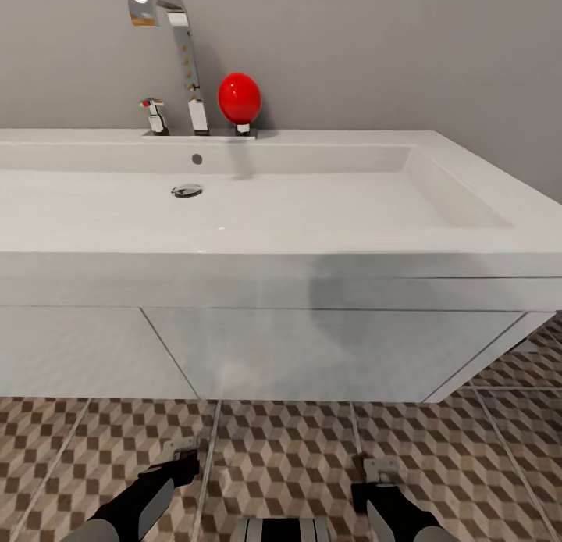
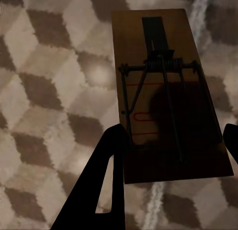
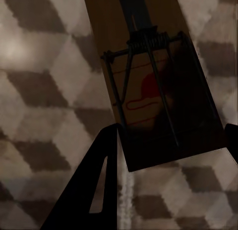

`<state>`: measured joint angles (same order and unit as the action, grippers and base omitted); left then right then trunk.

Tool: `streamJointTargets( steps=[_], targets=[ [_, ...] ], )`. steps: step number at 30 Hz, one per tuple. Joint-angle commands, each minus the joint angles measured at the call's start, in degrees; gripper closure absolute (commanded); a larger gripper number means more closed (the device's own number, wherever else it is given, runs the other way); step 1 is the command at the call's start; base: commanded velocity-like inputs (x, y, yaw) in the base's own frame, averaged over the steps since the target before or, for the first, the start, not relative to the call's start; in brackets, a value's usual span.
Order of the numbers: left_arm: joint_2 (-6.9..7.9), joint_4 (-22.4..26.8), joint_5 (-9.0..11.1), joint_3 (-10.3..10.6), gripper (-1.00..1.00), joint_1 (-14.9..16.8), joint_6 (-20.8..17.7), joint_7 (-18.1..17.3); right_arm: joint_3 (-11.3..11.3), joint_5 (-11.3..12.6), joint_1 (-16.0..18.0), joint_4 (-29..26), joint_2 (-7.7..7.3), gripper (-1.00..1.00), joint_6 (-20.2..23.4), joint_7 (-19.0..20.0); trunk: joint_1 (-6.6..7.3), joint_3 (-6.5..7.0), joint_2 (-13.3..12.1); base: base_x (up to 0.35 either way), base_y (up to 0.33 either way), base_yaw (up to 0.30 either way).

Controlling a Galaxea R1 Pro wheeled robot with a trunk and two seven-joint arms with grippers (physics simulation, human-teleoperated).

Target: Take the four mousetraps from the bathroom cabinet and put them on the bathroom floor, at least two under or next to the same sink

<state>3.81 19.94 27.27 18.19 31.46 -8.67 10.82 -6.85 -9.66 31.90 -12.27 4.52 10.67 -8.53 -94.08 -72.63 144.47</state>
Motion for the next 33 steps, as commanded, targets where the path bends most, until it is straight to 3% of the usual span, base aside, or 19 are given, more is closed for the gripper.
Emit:
streamJointTargets(
  steps=[1,18,29,33],
  targets=[
    [0.06,0.2,0.4,0.5,1.00,0.0,-0.2,0.6,-0.4,-0.5,0.0,-0.1,0.05,1.00,-0.2,-0.1,0.01,-0.04,0.0,0.000,0.000,0.000],
    [-0.01,0.2,0.3,0.6,1.00,0.0,-0.1,0.6,-0.4,-0.5,0.0,-0.1,-0.02,1.00,-2.4,-0.1,0.01,-0.04,0.0,0.000,0.000,0.000],
    [0.01,0.2,0.3,0.5,1.00,0.0,-0.3,0.5,-0.3,-0.5,0.0,-0.1,0.03,1.00,-2.5,-0.1,-0.27,-2.48,0.2,0.000,0.000,0.000],
    [0.03,0.2,0.3,0.5,1.00,0.0,0.0,0.6,-0.3,-0.5,0.0,-0.1,-0.02,1.00,-2.7,-0.1,-0.27,-2.48,0.2,0.000,0.000,0.000]
  ],
)
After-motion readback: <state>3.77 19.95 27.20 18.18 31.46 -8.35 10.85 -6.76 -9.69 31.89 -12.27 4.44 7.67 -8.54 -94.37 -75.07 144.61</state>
